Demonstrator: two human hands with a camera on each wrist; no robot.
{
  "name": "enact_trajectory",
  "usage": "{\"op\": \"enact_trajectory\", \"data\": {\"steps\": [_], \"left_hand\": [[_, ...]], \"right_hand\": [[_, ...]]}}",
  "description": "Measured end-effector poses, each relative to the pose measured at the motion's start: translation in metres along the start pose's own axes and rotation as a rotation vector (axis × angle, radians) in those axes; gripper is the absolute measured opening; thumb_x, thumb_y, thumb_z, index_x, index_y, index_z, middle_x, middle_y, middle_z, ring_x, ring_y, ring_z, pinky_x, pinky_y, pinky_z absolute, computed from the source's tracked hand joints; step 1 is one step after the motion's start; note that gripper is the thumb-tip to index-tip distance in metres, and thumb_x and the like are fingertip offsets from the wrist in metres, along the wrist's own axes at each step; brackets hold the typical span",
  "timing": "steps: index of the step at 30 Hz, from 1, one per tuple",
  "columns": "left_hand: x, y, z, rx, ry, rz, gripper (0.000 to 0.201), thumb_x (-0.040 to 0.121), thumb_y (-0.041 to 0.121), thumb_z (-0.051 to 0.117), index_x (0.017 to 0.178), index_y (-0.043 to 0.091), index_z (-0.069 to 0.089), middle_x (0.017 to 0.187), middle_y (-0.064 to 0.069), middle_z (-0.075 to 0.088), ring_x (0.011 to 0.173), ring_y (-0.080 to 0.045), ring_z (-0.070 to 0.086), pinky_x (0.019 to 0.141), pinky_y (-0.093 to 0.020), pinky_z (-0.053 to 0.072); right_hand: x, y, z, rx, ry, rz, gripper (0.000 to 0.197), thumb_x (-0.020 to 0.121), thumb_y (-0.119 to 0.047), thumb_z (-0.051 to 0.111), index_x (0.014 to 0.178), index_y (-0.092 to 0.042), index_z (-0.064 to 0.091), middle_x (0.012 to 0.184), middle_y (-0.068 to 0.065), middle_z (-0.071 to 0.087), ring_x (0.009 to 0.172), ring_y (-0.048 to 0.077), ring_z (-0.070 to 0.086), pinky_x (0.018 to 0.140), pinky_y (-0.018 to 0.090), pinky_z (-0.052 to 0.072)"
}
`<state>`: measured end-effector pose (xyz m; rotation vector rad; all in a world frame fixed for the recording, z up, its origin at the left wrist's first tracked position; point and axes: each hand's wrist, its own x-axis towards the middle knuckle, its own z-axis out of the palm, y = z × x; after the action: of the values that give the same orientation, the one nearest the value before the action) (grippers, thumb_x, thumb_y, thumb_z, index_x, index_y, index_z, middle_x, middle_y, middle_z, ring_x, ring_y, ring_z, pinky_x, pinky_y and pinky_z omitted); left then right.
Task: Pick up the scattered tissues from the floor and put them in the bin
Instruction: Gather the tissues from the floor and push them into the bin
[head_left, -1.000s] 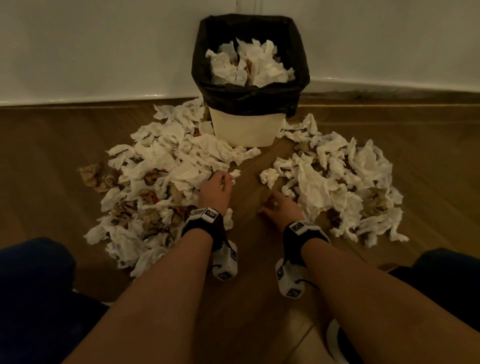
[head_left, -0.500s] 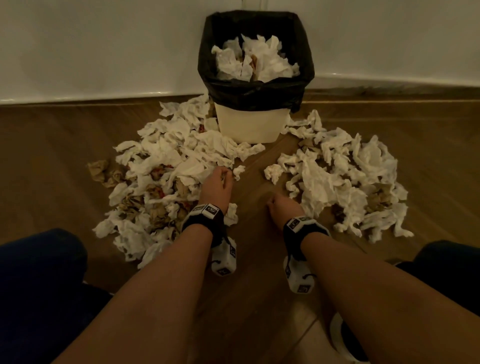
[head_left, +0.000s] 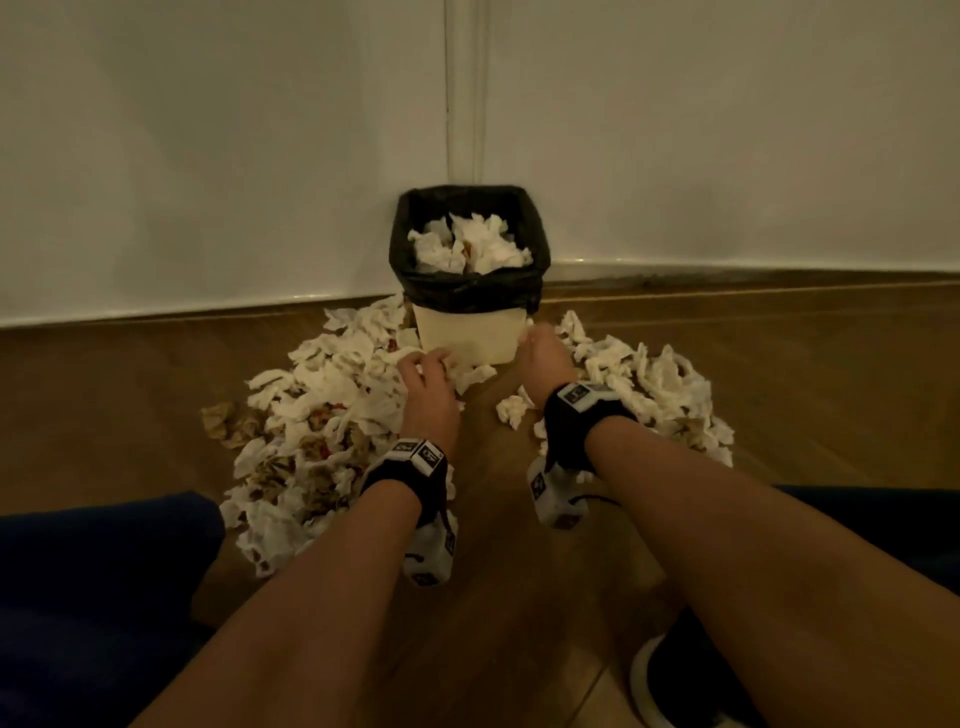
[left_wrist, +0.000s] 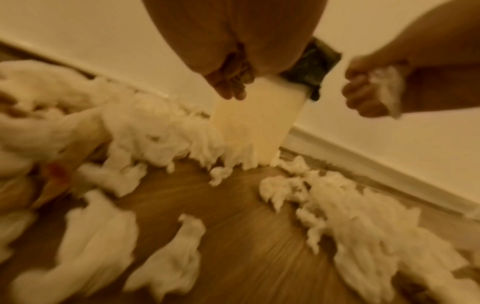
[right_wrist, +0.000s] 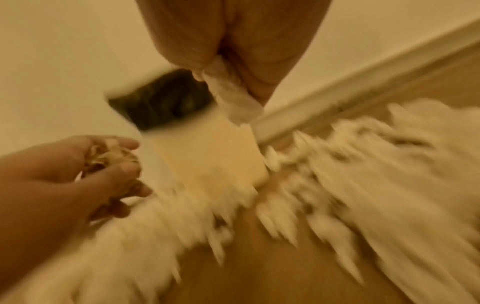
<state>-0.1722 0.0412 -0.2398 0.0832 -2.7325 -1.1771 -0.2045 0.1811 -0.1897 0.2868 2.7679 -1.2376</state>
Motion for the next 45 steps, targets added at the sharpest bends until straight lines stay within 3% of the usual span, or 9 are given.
{"op": "enact_trajectory", "data": {"steps": [5, 11, 16, 23, 27, 36, 40, 43, 45], "left_hand": [[0.045, 0.072, -0.056, -0.121, 0.195, 0.209, 0.037, 0.093, 0.006, 0.048, 0.13, 0.006, 0.045, 0.128, -0.018, 0.035, 0.101, -0.023, 0.051, 0.087, -0.017, 0.039], [0.125, 0.117, -0.112, 0.147, -0.111, 0.228, 0.03, 0.088, 0.02, 0.062, 0.117, 0.01, 0.061, 0.119, -0.014, 0.061, 0.11, -0.027, 0.055, 0.09, -0.026, 0.04], [0.165, 0.113, -0.1, 0.176, -0.151, 0.225, 0.028, 0.083, 0.023, 0.07, 0.108, 0.011, 0.067, 0.111, -0.01, 0.067, 0.099, -0.022, 0.063, 0.075, -0.018, 0.041], [0.178, 0.087, -0.063, 0.124, -0.063, 0.076, 0.031, 0.083, 0.031, 0.067, 0.111, 0.016, 0.062, 0.115, -0.008, 0.061, 0.099, -0.021, 0.06, 0.076, -0.024, 0.043], [0.18, 0.086, -0.053, 0.102, -0.04, 0.019, 0.034, 0.083, 0.034, 0.066, 0.113, 0.02, 0.057, 0.114, -0.008, 0.059, 0.096, -0.021, 0.059, 0.076, -0.026, 0.044], [0.165, 0.091, -0.065, 0.049, 0.062, 0.046, 0.048, 0.095, 0.031, 0.045, 0.139, 0.015, 0.033, 0.131, -0.013, 0.048, 0.118, -0.029, 0.048, 0.098, -0.041, 0.043], [0.142, 0.093, -0.069, 0.144, 0.185, 0.32, 0.031, 0.091, 0.022, 0.045, 0.121, 0.022, 0.052, 0.11, -0.004, 0.056, 0.103, -0.023, 0.052, 0.086, -0.038, 0.043], [0.117, 0.089, -0.06, 0.218, 0.031, 0.524, 0.022, 0.091, 0.026, 0.044, 0.108, 0.023, 0.056, 0.088, 0.005, 0.057, 0.08, -0.015, 0.053, 0.069, -0.031, 0.043], [0.096, 0.077, -0.047, 0.244, -0.128, 0.526, 0.018, 0.091, 0.029, 0.045, 0.102, 0.025, 0.059, 0.074, 0.012, 0.051, 0.069, -0.011, 0.051, 0.058, -0.023, 0.037]], "right_hand": [[0.027, -0.084, -0.063, -0.134, 0.137, -0.239, 0.026, 0.092, -0.02, 0.048, 0.078, -0.003, 0.061, 0.081, 0.018, 0.061, 0.08, 0.028, 0.057, 0.065, 0.03, 0.04], [0.074, -0.127, -0.097, -0.256, 0.066, -0.146, 0.045, 0.088, -0.018, 0.055, 0.048, -0.012, 0.036, 0.046, 0.001, 0.037, 0.04, 0.011, 0.036, 0.028, 0.014, 0.023], [0.098, -0.124, -0.086, -0.363, -0.07, -0.138, 0.027, 0.085, -0.031, 0.064, 0.082, -0.005, 0.068, 0.073, 0.006, 0.06, 0.071, 0.02, 0.058, 0.055, 0.026, 0.046], [0.124, -0.096, -0.071, -0.34, -0.122, -0.029, 0.032, 0.095, -0.022, 0.046, 0.064, -0.014, 0.042, 0.069, 0.002, 0.043, 0.078, 0.024, 0.047, 0.061, 0.023, 0.038], [0.125, -0.091, -0.073, -0.259, -0.137, 0.018, 0.034, 0.096, -0.011, 0.042, 0.126, 0.001, 0.051, 0.126, 0.02, 0.054, 0.118, 0.033, 0.051, 0.099, 0.037, 0.041], [0.112, -0.089, -0.077, -0.052, -0.051, -0.05, 0.043, 0.1, -0.02, 0.038, 0.139, -0.002, 0.039, 0.141, 0.017, 0.045, 0.126, 0.032, 0.045, 0.096, 0.032, 0.038], [0.107, -0.071, -0.085, -0.025, 0.241, -0.082, 0.03, 0.095, -0.021, 0.047, 0.104, -0.002, 0.068, 0.109, 0.017, 0.067, 0.101, 0.032, 0.061, 0.079, 0.033, 0.047], [0.09, -0.047, -0.087, 0.029, 0.33, 0.051, 0.039, 0.093, -0.039, 0.048, 0.088, -0.006, 0.067, 0.084, 0.013, 0.065, 0.084, 0.029, 0.061, 0.066, 0.03, 0.039], [0.082, -0.027, -0.081, 0.032, 0.312, 0.167, 0.048, 0.098, -0.04, 0.036, 0.102, -0.002, 0.066, 0.096, 0.016, 0.065, 0.092, 0.031, 0.06, 0.073, 0.031, 0.04]]}}
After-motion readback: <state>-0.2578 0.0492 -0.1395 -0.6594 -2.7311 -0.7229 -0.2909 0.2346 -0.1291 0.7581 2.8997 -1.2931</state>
